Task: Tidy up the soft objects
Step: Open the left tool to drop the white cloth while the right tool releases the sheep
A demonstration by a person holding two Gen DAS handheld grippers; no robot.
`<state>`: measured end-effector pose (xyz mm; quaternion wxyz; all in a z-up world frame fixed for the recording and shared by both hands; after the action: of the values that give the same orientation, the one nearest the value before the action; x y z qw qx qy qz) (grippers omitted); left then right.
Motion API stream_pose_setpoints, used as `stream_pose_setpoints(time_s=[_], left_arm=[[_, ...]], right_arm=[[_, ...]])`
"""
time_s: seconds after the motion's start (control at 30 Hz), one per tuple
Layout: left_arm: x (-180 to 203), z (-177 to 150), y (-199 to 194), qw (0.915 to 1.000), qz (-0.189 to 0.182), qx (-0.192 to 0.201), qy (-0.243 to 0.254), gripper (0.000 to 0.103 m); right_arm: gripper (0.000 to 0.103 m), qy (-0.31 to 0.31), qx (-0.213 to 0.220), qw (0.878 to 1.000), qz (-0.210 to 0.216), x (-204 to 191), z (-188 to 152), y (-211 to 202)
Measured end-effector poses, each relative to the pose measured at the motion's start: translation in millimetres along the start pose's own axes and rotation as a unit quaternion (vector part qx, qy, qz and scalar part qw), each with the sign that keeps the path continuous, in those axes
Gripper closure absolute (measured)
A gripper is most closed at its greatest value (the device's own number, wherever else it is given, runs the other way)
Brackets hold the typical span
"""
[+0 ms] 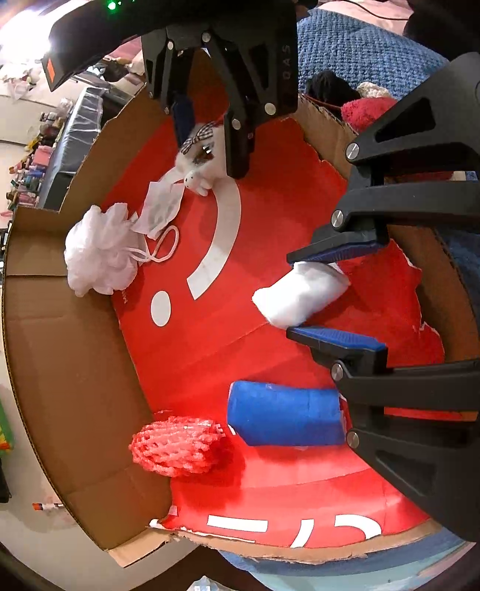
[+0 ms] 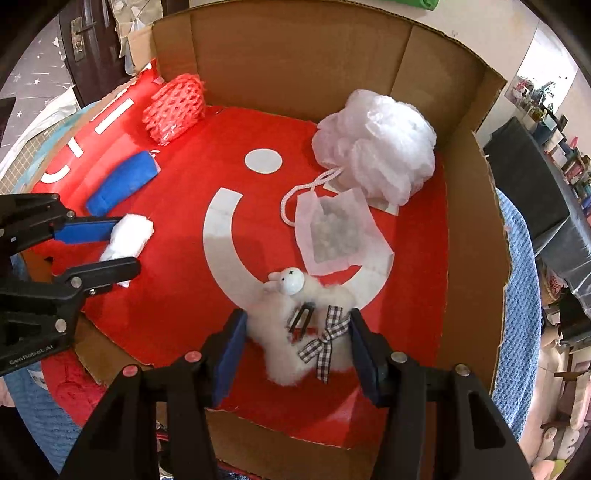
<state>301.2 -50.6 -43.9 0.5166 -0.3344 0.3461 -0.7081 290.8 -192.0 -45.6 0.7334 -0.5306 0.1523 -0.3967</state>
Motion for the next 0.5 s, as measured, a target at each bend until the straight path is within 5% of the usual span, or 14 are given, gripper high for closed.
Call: stream_pose_setpoints(time_s=[0.37, 0.5], left_arm=[[-3.9, -0.1, 4.6, 1.0000, -0.008, -0.004, -0.002, 0.071], [-3.5, 0.7, 5.0, 1.0000, -0.007, -0.002, 0.003, 0.057]], right_arm=[[0.046, 0.002, 0.003, 1.000, 0.002, 2.4, -0.6, 3.9], [0.045, 0.002, 0.004, 1.000, 0.003, 2.0, -1.8, 3.4]])
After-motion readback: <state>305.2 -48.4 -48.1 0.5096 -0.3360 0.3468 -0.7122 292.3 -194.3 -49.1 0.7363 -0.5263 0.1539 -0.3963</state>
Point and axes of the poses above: each gripper's, at about its wrist camera, not at the fingertips, and y roughly the way its jaws point, x to its right, z to its top, the point moved 7 cm from there along y, roughly the way its jaws point, and after that the axes turned 14 degrees about -y, right-handed, at the moved point
